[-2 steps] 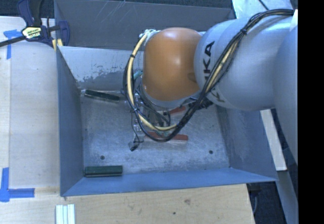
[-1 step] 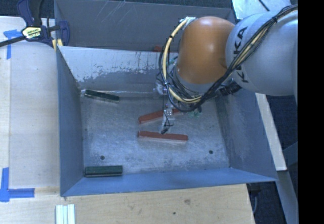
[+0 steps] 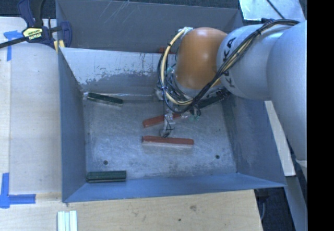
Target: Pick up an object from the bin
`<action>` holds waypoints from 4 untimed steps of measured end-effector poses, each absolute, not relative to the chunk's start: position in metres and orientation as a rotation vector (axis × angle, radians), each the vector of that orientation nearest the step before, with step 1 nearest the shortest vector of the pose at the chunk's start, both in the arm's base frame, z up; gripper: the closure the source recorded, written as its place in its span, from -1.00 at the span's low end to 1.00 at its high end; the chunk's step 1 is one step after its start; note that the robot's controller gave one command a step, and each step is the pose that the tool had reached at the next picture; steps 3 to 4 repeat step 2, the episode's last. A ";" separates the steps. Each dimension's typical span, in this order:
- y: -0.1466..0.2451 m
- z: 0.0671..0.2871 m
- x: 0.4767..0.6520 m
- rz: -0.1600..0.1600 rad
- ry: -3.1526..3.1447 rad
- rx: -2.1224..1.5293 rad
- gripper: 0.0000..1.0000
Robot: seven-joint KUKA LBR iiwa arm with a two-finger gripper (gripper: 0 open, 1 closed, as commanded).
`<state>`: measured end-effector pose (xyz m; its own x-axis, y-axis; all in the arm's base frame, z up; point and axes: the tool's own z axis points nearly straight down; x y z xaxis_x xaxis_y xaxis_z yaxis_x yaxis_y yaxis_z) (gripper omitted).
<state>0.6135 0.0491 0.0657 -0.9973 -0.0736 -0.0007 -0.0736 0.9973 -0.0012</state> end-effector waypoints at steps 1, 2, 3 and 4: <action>0.051 0.072 0.615 0.002 3.132 -0.114 1.00; 0.079 0.220 0.620 0.001 3.124 -0.171 1.00; 0.079 0.220 0.620 0.001 3.124 -0.171 1.00; 0.079 0.220 0.620 0.001 3.124 -0.171 1.00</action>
Offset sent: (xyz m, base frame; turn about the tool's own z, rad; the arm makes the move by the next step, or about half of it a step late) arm 0.0000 0.0000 0.0000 0.0000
